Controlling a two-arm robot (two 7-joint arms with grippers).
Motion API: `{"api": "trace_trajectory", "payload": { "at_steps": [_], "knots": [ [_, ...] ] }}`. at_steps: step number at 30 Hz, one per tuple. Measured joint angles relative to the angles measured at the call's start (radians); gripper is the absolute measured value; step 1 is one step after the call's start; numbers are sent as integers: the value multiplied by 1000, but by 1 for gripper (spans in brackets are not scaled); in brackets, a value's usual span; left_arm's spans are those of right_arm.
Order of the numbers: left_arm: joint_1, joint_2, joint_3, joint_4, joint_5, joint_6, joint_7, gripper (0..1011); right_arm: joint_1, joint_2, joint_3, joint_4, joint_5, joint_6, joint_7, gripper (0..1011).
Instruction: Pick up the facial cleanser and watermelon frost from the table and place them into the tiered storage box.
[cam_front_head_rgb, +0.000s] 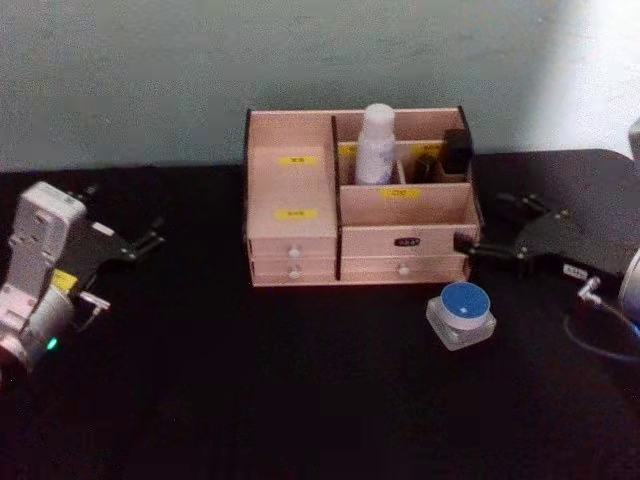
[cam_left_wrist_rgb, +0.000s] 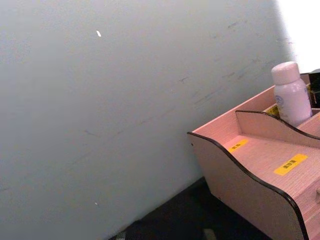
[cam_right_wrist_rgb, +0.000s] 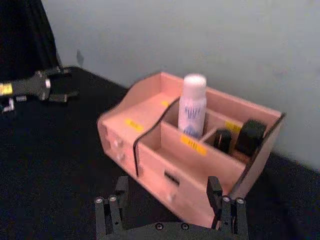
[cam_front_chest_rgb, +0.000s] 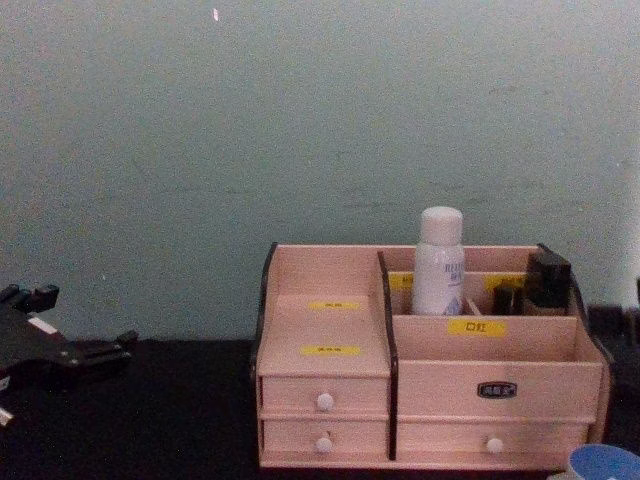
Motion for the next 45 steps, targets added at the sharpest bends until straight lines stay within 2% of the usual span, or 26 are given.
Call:
{"api": "trace_trajectory", "payload": {
  "at_steps": [4,9,14,26,45],
  "knots": [
    [0,0,0,0,0,0,0,1001,-36,25,-8,-20,14,35,-21,1000],
    [0,0,0,0,0,0,0,1001,-45,38,-33,-19,15,62,-40,1000],
    [0,0,0,0,0,0,0,1001,-33,41,-67,2,-9,79,-57,1000],
    [0,0,0,0,0,0,0,1001,7,23,-111,59,-50,89,-58,1000],
    [0,0,0,0,0,0,0,1001,30,25,-140,90,-71,110,-24,1000]
  ]
}}
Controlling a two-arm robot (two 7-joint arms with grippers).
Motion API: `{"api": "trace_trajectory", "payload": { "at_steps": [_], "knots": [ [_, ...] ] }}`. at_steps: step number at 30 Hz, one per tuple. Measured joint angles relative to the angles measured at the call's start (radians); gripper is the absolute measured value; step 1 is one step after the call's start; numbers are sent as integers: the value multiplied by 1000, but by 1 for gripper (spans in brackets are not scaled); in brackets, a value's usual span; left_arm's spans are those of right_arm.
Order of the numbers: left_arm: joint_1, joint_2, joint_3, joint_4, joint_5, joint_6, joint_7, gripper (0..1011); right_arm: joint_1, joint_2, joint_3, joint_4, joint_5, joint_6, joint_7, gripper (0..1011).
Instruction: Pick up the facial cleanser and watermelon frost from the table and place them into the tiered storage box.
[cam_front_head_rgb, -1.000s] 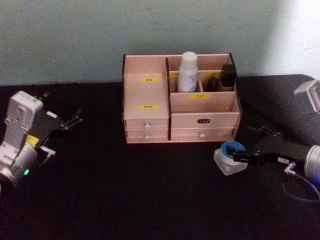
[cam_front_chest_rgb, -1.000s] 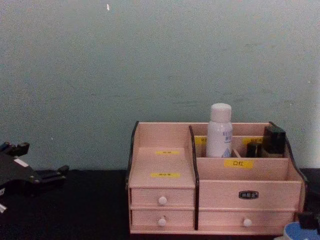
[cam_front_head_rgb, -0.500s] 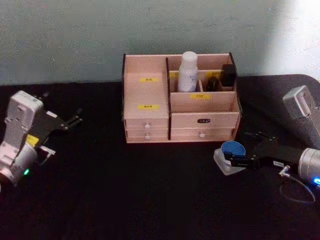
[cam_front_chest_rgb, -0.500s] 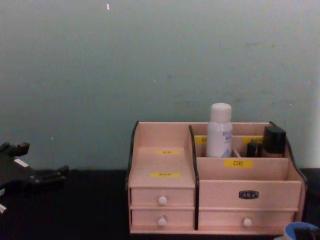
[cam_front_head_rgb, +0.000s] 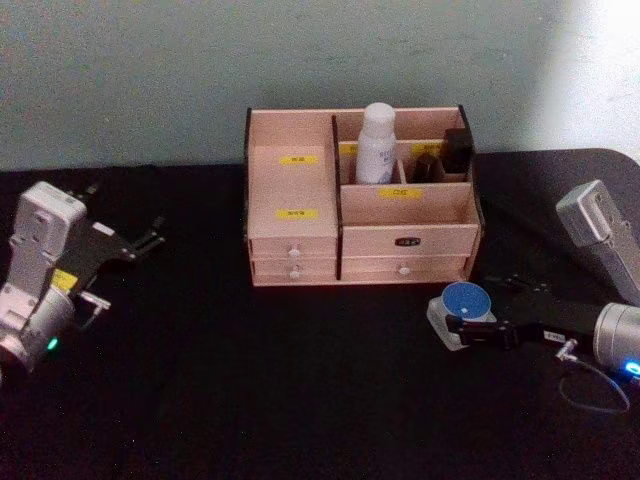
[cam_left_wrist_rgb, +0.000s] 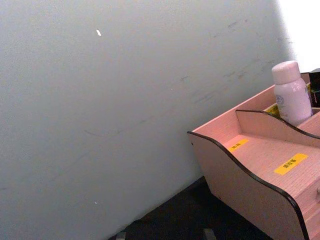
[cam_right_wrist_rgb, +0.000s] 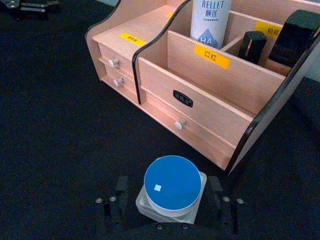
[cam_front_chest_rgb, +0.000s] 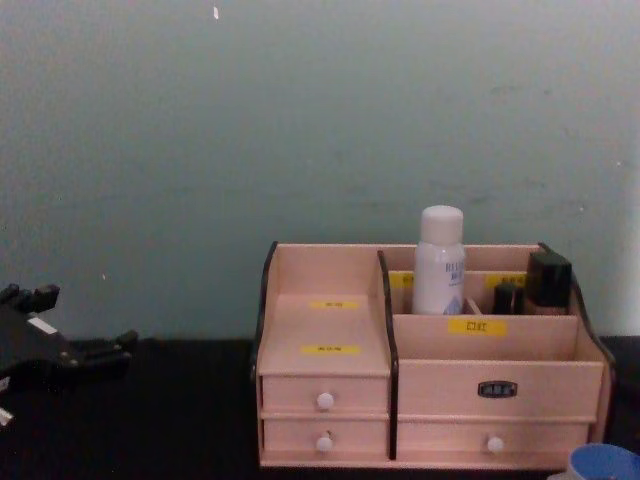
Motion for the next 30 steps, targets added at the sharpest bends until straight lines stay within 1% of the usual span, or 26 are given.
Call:
{"api": "trace_trajectory", "payload": {
  "at_steps": [16,30],
  "knots": [
    [0,0,0,0,0,0,0,1001,19,-20,-14,38,-9,7,2,1000],
    [0,0,0,0,0,0,0,1001,21,-21,-15,39,-11,7,0,1000]
  ]
}}
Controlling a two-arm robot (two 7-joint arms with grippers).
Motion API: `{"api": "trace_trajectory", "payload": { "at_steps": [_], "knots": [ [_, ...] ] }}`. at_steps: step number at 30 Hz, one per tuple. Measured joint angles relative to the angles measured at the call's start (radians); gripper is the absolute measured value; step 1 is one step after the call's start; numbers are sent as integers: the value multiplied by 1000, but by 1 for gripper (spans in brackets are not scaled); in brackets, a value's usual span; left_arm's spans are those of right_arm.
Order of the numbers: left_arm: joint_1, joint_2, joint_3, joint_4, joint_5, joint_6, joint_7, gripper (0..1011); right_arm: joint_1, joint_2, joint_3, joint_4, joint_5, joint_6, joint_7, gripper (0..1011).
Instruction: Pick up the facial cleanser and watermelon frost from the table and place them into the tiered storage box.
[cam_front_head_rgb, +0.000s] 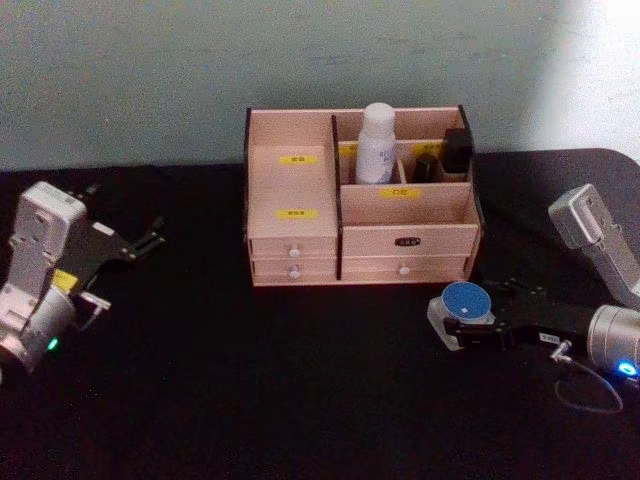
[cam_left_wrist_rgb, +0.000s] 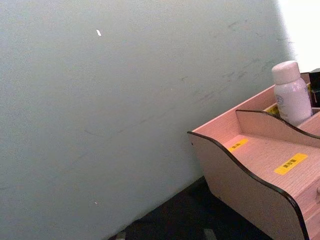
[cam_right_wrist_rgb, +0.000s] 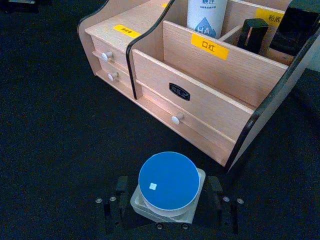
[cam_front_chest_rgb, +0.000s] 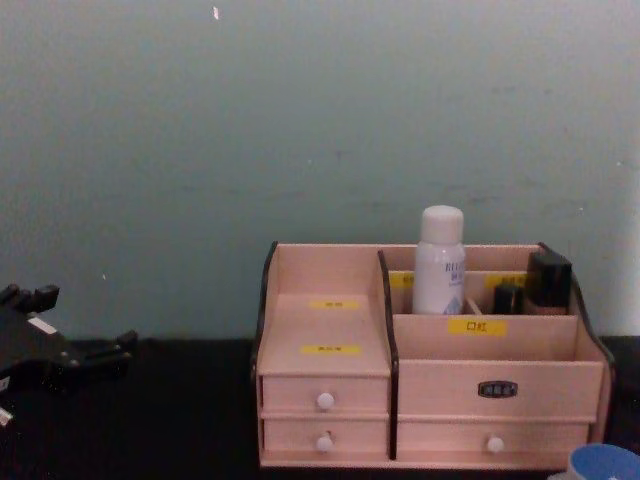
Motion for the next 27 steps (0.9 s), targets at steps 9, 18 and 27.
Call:
{"api": "trace_trajectory", "payload": {
  "at_steps": [9,18,27],
  "knots": [
    [0,0,0,0,0,0,0,1001,-1,1,1,-1,0,0,0,1000],
    [0,0,0,0,0,0,0,1001,-1,1,1,-2,1,-1,0,813],
    [0,0,0,0,0,0,0,1001,-1,1,2,-2,1,-1,0,705]
  ]
}}
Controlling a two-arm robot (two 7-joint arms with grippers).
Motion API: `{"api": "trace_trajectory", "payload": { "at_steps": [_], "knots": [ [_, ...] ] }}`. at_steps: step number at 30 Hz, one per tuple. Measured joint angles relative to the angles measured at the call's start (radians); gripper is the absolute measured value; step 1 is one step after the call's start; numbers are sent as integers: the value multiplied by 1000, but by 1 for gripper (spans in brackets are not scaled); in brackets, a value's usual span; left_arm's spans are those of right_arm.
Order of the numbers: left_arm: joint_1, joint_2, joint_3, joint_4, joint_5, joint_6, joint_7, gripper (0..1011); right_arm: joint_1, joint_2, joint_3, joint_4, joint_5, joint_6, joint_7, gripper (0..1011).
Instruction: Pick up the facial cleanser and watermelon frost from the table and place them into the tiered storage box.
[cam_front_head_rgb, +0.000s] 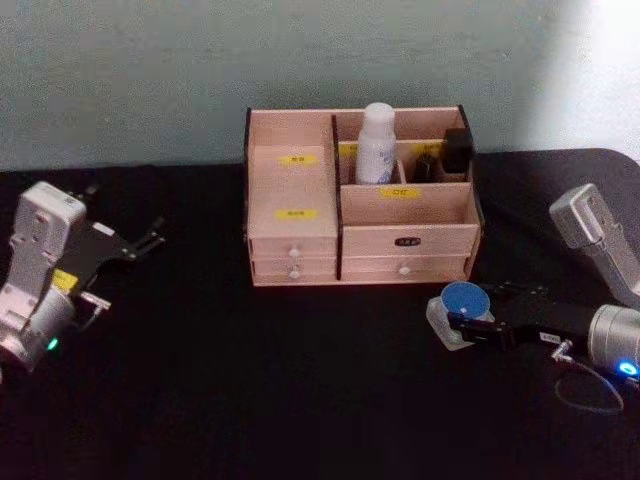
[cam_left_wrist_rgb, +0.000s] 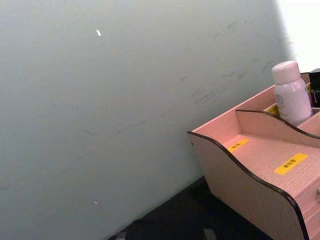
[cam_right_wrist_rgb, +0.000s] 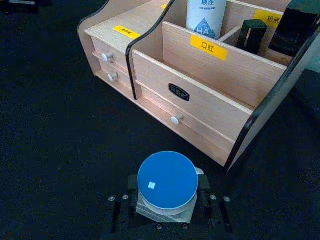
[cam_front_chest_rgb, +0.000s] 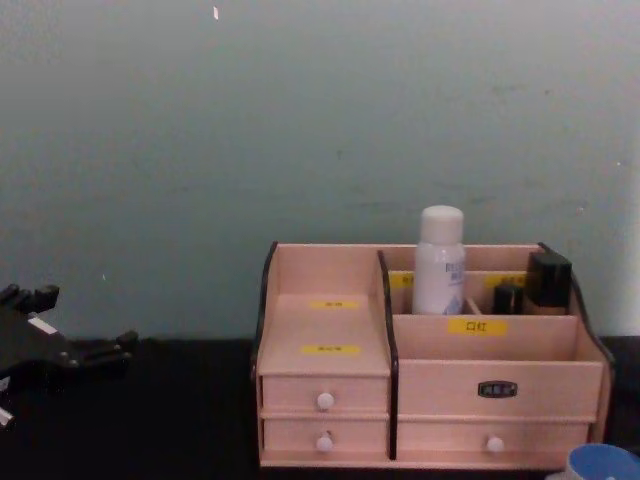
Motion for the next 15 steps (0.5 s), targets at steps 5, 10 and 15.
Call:
{"api": "trace_trajectory", "payload": {
  "at_steps": [5,10,15],
  "knots": [
    [0,0,0,0,0,0,0,1002,0,0,0,0,0,0,0,705],
    [0,0,0,0,0,0,0,1001,0,0,0,0,1,0,0,705],
    [0,0,0,0,0,0,0,1001,0,0,0,0,0,-3,1,705]
  ]
}}
